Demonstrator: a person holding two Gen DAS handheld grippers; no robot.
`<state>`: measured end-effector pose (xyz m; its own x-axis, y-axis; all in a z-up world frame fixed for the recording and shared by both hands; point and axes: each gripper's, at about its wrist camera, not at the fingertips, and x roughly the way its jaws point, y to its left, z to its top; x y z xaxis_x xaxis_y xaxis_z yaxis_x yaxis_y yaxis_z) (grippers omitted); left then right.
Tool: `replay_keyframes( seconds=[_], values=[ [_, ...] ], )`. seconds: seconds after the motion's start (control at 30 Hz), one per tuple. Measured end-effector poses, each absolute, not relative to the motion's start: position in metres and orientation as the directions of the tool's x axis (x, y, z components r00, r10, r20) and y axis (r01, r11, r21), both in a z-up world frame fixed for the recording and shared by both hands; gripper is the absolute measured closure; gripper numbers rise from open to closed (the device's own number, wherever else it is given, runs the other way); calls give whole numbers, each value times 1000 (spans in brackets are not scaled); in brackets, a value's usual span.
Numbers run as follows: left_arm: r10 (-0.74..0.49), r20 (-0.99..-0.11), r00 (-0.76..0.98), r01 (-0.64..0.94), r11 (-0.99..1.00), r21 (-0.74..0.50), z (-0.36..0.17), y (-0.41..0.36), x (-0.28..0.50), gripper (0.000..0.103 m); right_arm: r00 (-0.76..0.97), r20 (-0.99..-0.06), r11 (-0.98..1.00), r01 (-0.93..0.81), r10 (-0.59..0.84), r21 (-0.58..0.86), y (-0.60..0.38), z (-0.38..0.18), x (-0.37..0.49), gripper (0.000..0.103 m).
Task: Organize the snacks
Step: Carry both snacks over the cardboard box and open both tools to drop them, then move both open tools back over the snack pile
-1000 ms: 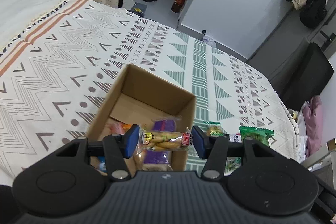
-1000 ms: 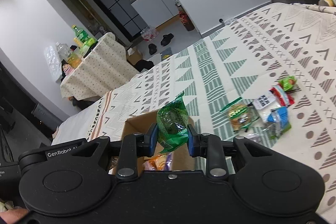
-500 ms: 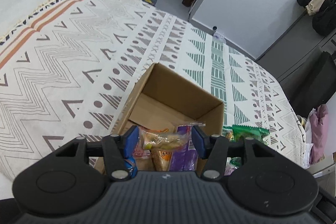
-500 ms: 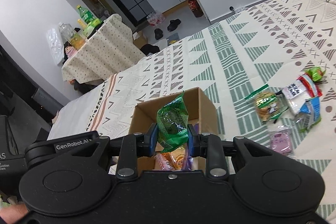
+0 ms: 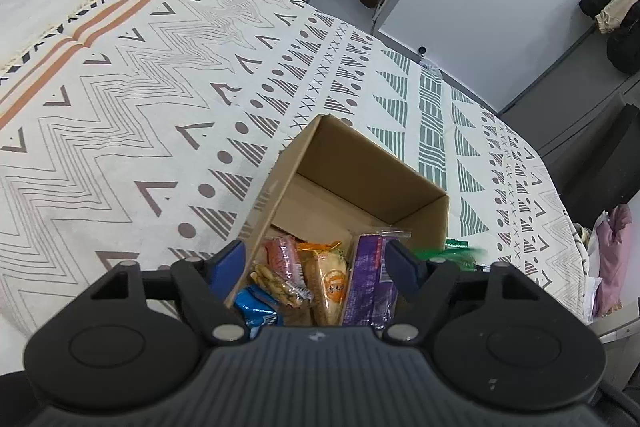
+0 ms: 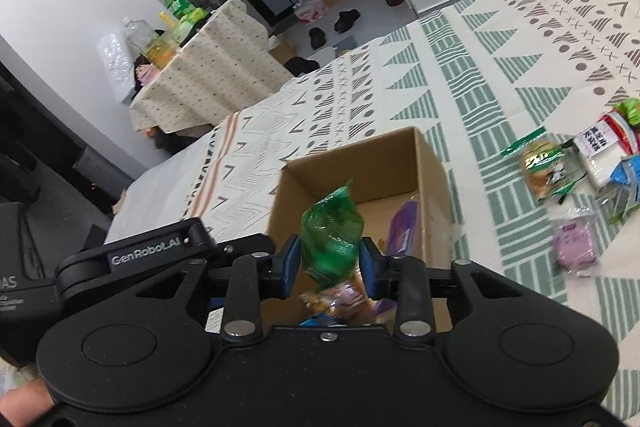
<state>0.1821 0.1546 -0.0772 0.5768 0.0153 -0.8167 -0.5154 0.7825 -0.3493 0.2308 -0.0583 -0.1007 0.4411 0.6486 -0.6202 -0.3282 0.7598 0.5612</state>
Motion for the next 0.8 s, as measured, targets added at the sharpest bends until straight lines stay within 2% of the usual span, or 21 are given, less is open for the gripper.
replay_keyframes(
  seconds=[0.07,0.17,0.23,0.5,0.8],
  values=[
    [23,-819,574,-519,784,-341,-75,153,180,22,447,-619,762,-325,646,561,-62,-99,228,55],
    [32,-815,578,-506,798,-327,-71,148,177,17,467,-624,776,-303,627,553,-73,-95,227,54],
    [39,-817,576,-503,804,-317,-69,142,176,13,483,-626,786,-286,613,548,-81,-94,226,50],
    [48,-816,576,-481,827,-291,-66,117,170,10,560,-636,840,-247,531,484,-117,-86,216,22],
    [61,-817,573,-449,857,-252,-54,82,165,1,608,-635,865,-194,477,463,-160,-82,211,8]
  ],
)
